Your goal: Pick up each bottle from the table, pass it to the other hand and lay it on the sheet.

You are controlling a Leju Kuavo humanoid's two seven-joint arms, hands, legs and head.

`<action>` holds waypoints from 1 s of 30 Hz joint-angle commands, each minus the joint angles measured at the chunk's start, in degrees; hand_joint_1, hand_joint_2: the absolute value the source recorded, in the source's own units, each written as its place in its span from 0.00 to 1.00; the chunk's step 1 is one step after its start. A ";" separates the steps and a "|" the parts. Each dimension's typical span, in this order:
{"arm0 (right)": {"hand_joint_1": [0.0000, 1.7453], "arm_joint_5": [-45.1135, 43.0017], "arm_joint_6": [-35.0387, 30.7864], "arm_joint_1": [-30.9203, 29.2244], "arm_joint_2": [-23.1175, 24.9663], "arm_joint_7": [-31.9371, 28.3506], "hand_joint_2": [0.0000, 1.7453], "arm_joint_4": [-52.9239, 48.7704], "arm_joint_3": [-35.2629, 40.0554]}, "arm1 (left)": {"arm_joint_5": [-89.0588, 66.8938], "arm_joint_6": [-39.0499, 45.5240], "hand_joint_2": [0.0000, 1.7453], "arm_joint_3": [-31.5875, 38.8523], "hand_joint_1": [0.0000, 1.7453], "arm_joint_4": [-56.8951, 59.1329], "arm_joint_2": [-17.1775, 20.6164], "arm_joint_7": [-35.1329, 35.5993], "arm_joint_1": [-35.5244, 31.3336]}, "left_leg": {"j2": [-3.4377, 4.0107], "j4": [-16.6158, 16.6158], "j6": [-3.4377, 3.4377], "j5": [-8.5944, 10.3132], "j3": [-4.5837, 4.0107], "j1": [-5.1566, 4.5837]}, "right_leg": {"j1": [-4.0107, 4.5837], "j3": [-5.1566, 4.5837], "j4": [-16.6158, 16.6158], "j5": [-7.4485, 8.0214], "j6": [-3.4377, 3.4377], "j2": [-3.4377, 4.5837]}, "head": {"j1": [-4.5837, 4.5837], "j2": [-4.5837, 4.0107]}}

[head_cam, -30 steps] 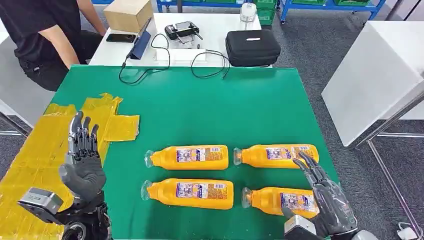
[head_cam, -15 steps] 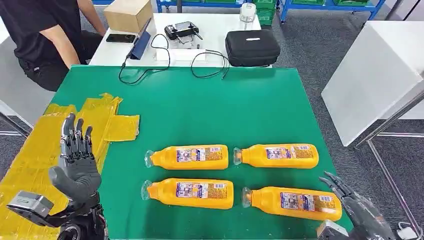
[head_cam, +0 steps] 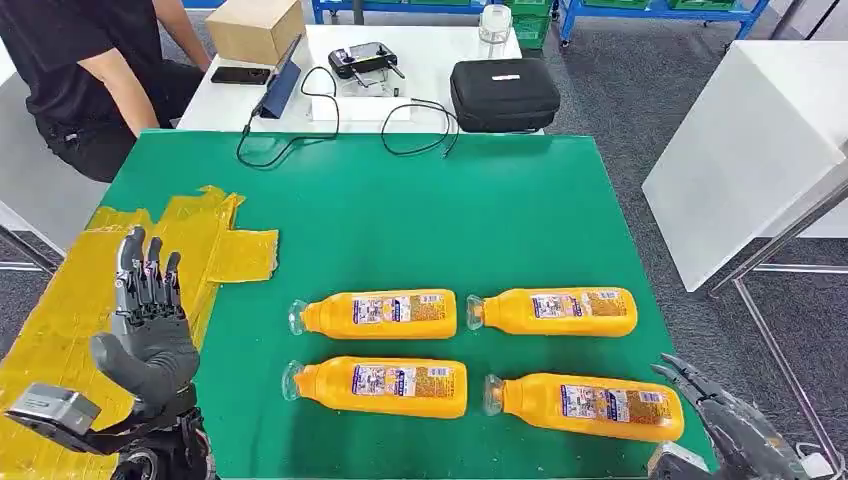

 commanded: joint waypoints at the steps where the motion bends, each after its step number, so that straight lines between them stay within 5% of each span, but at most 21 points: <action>1: 0.00 2.50 0.78 -8.38 1.26 0.67 1.00 8.83 5.60 | 0.40 -0.51 0.00 0.62 0.00 3.36 -0.20 0.49 -2.00 | 0.04 -0.12 -0.05 -0.01 0.20 0.08 | 0.08 0.22 -0.18 0.03 -0.06 -0.01 | 0.02 0.00; 23: 0.00 5.56 9.97 -27.78 1.81 2.53 1.00 26.04 24.48 | 2.56 -1.02 0.00 -1.81 0.00 4.91 0.57 2.71 -5.41 | 0.12 -0.07 0.09 0.12 0.08 0.07 | 0.08 0.24 -0.14 0.18 0.10 0.04 | 0.00 0.00; 30: 0.00 6.41 8.93 -28.10 1.51 2.20 1.00 30.52 28.11 | 3.12 -0.89 0.00 -2.41 0.00 6.54 0.83 2.49 -5.70 | -0.02 -0.10 0.12 0.16 0.10 0.06 | 0.06 0.28 -0.15 0.16 0.09 -0.09 | 0.04 0.00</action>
